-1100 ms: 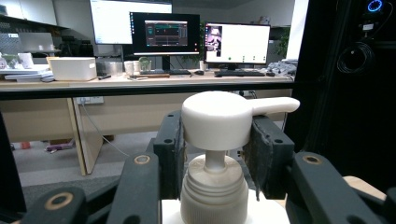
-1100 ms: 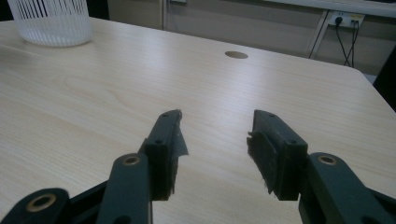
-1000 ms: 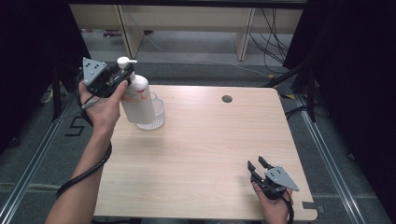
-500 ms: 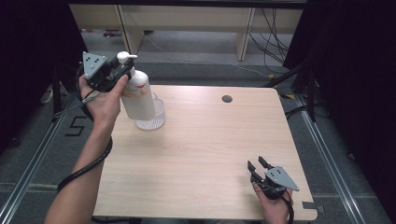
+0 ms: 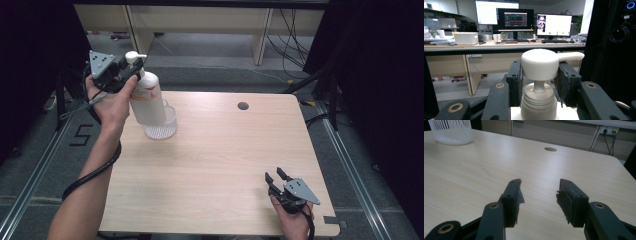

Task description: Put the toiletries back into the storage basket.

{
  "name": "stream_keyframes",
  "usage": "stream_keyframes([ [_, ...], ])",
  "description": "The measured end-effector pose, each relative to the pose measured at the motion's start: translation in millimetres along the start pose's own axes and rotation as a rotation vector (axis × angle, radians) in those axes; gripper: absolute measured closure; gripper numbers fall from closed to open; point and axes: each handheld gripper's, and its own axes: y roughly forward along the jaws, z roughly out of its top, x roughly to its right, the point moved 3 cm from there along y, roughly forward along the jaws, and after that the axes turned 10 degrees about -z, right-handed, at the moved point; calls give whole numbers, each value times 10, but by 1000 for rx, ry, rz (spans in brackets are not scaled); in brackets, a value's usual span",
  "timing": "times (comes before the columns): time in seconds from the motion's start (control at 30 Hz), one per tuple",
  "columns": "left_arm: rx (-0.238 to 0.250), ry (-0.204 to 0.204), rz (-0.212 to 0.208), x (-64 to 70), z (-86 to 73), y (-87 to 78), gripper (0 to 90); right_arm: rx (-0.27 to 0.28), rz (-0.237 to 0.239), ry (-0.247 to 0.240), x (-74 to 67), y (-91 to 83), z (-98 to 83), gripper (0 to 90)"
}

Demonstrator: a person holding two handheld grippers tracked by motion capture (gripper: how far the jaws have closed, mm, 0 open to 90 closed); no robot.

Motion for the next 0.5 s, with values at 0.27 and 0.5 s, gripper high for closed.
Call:
stream_keyframes([
  [0.27, -1, 5, 4, -18, 36, 77, 593, -4, -2, 8, -3, -5, -1, 531],
  [0.5, -2, 8, 9, -48, 57, 151, 594, -11, -12, 22, -10, -15, -5, 530],
])
